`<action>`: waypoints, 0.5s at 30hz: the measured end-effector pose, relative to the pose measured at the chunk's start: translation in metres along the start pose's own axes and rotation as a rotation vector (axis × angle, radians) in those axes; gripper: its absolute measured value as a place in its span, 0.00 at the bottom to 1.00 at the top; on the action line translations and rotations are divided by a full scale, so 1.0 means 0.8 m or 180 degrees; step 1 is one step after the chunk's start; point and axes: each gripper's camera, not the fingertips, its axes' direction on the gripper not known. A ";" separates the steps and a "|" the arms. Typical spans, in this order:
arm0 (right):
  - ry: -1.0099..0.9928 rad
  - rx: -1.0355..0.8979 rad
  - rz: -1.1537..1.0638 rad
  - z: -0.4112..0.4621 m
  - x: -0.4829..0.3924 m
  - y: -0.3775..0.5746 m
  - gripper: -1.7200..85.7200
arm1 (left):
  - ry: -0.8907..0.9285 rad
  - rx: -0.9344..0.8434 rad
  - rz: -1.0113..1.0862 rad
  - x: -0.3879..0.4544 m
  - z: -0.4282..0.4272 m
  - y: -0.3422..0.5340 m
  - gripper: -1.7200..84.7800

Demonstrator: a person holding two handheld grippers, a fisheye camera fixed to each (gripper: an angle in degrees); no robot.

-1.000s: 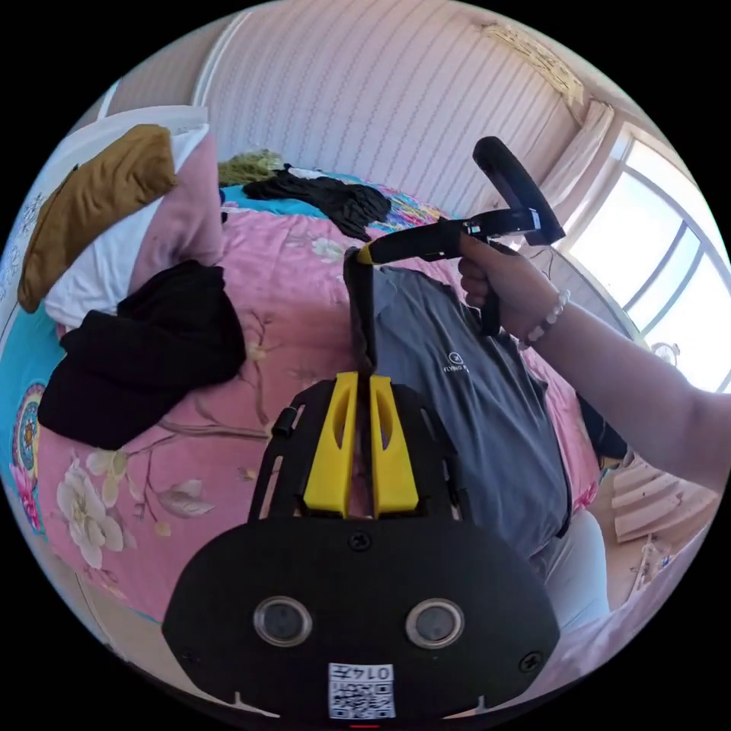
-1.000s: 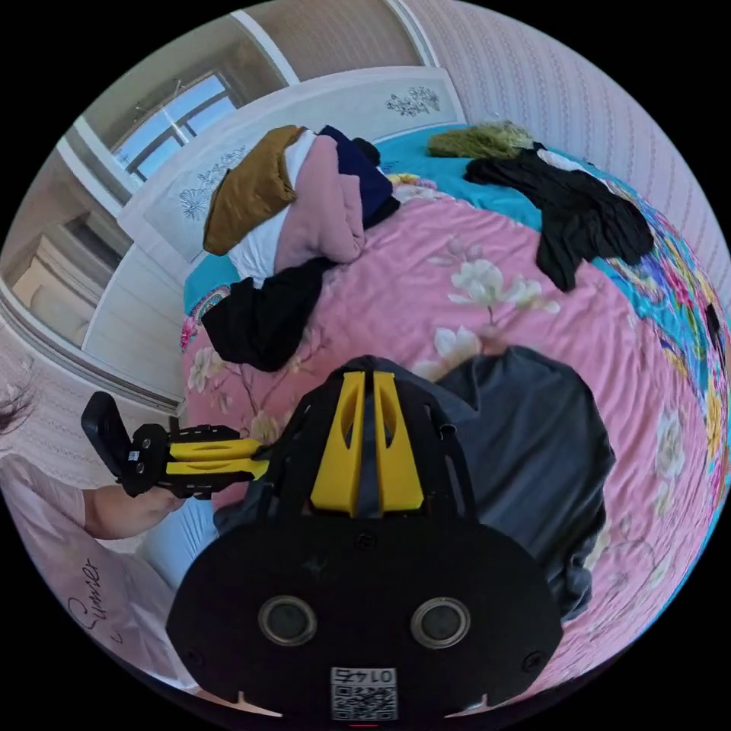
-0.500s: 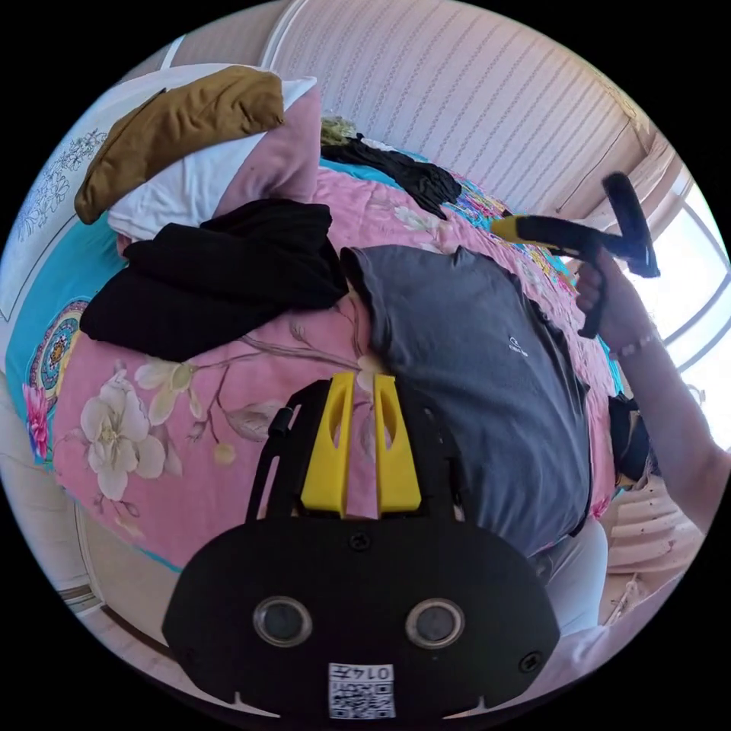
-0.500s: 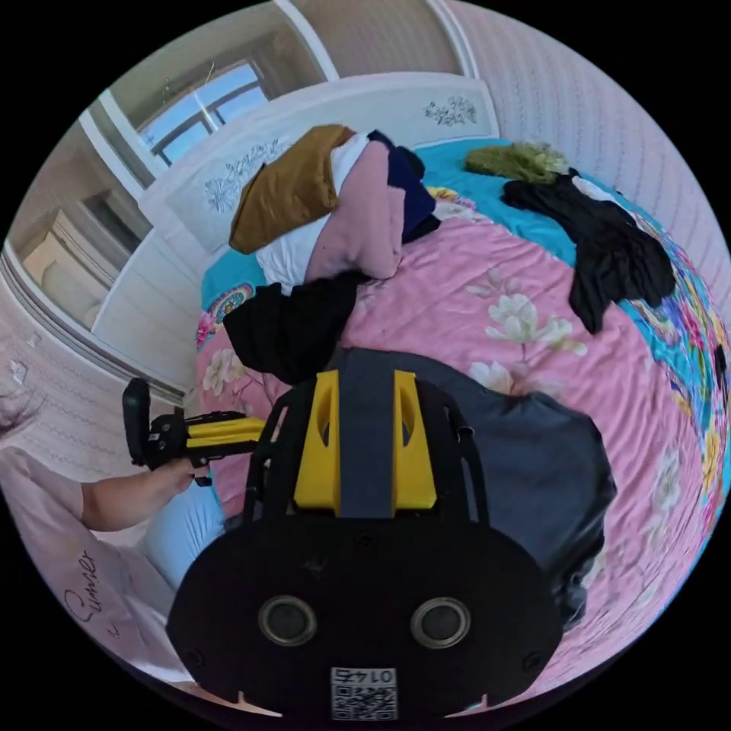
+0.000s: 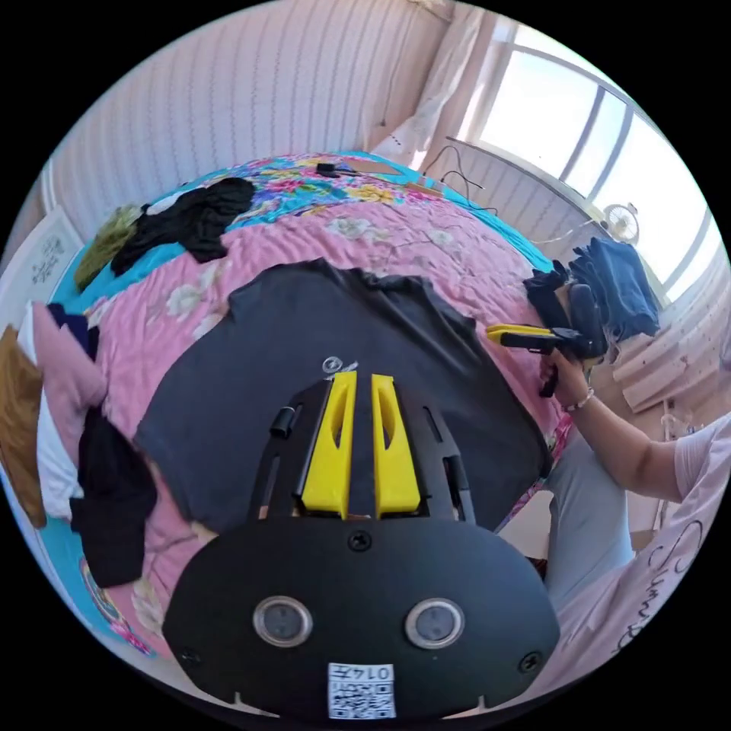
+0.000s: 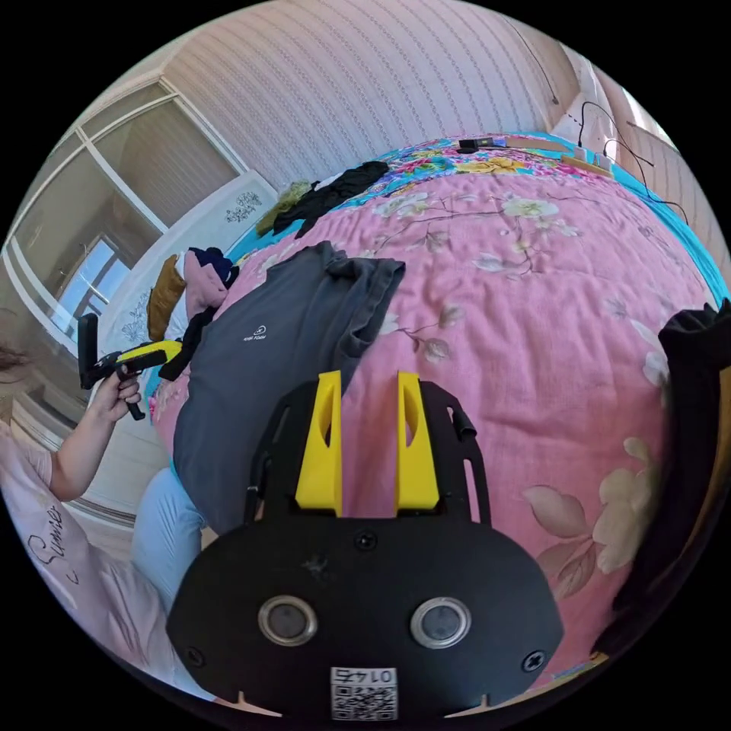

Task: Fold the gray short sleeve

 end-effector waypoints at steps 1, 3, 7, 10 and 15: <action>-0.0110 0.0010 0.0004 0.001 0.012 0.001 0.14 | 0.0077 0.0006 0.0168 0.022 0.028 -0.042 0.07; -0.0323 0.0047 -0.0043 -0.001 0.025 -0.002 0.14 | 0.0233 -0.0065 0.0359 0.050 0.077 -0.102 0.07; -0.0432 0.0184 -0.0125 -0.006 0.046 -0.002 0.14 | 0.0064 -0.0405 0.0728 0.116 0.203 -0.205 0.09; -0.0475 0.0203 -0.0031 -0.011 0.065 0.007 0.10 | -0.0173 -0.0636 0.0908 0.153 0.281 -0.238 0.10; -0.0642 0.0174 -0.0048 -0.022 0.087 0.015 0.05 | -0.0268 -0.1057 0.0903 0.177 0.367 -0.239 0.07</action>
